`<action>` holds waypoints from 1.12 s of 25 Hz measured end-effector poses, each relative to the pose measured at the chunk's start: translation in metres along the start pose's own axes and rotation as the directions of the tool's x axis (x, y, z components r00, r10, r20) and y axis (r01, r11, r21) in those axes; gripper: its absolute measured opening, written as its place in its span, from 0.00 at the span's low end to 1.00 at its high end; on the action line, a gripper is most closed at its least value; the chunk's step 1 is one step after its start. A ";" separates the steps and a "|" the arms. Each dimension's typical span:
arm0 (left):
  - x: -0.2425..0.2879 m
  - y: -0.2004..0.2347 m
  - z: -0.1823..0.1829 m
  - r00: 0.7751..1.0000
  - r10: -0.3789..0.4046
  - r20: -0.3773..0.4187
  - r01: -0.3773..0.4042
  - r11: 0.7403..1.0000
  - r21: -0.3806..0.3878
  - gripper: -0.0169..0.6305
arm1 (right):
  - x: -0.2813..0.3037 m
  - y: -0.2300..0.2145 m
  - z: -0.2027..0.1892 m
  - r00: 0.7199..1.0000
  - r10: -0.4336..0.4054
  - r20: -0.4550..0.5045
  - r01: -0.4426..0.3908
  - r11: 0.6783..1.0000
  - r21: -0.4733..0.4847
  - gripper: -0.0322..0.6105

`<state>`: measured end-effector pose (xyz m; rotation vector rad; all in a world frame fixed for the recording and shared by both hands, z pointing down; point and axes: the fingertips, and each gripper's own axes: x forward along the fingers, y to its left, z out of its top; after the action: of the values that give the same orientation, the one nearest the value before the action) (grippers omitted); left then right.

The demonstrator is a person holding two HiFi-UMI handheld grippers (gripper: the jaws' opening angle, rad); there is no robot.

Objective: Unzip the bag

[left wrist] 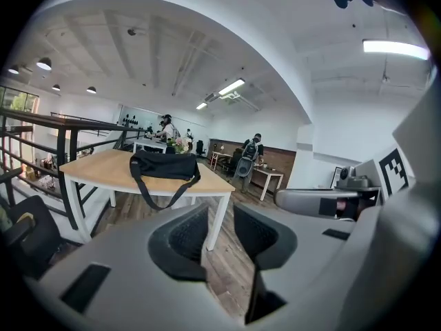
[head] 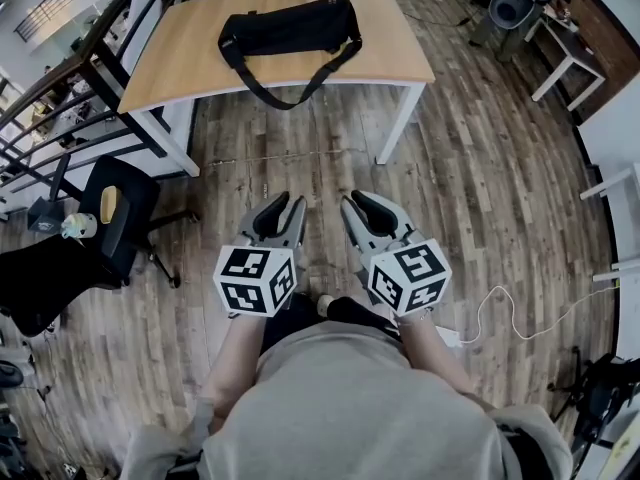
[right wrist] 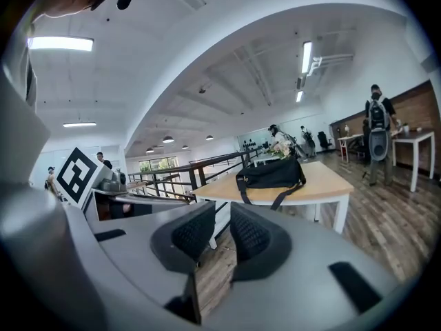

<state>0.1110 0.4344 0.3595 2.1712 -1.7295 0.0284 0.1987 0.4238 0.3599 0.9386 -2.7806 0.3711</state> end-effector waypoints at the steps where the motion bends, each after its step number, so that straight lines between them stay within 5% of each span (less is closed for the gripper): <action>1: 0.002 -0.003 -0.002 1.000 0.001 -0.006 -0.001 1.000 0.000 0.23 | -0.002 -0.003 -0.002 1.000 -0.002 -0.002 0.002 1.000 0.000 0.16; 14: 0.029 0.018 -0.008 0.998 0.055 -0.037 -0.057 0.998 -0.030 0.24 | 0.019 -0.030 -0.008 0.999 -0.016 -0.035 0.016 1.000 0.010 0.22; 28: 0.132 0.112 0.054 0.999 0.014 -0.030 -0.015 1.000 -0.013 0.24 | 0.147 -0.089 0.033 0.995 -0.098 -0.033 0.098 0.995 0.010 0.32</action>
<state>0.0263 0.2743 0.3705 2.1382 -1.7244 0.0529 0.1357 0.2623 0.3813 1.0574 -2.6936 0.3845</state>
